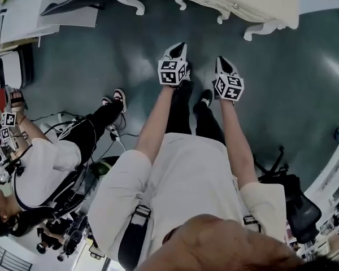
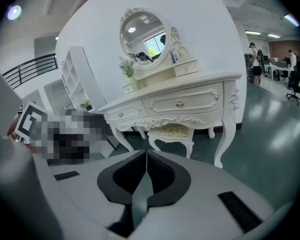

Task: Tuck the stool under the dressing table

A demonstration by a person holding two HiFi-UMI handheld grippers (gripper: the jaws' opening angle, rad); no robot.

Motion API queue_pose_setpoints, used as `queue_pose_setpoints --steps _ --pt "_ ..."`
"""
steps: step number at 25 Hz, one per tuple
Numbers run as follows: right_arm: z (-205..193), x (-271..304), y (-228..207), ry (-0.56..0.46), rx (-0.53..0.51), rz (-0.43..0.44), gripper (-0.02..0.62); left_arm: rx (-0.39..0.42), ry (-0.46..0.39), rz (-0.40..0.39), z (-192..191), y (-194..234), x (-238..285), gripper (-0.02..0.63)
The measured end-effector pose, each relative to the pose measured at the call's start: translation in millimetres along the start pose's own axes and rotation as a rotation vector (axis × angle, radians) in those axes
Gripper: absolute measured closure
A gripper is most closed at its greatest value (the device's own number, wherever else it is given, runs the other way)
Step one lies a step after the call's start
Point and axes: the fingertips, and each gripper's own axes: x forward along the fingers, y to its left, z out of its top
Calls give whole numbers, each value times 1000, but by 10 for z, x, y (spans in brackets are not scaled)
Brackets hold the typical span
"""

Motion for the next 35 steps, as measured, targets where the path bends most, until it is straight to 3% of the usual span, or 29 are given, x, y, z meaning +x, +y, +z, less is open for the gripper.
queue_pose_setpoints --steps 7,13,17,20,25,31,35 --pt "218 -639 256 -41 25 10 551 -24 -78 50 305 -440 -772 591" --pt "271 -1078 333 -58 33 14 551 -58 -79 95 394 -652 -1259 591" --pt "271 -1370 460 -65 48 45 551 -38 -52 69 362 -844 -1527 591" --pt "329 -1575 497 -109 106 80 551 -54 -81 42 392 -961 -1710 591" --pt "276 -1755 530 -80 90 134 551 -10 -96 65 397 -1029 -1912 591" --pt "207 -1838 688 -49 65 253 551 45 -40 4 298 -1192 -1996 591" --pt "218 -1870 597 -53 37 230 551 27 -29 -29 265 -1260 -1997 591"
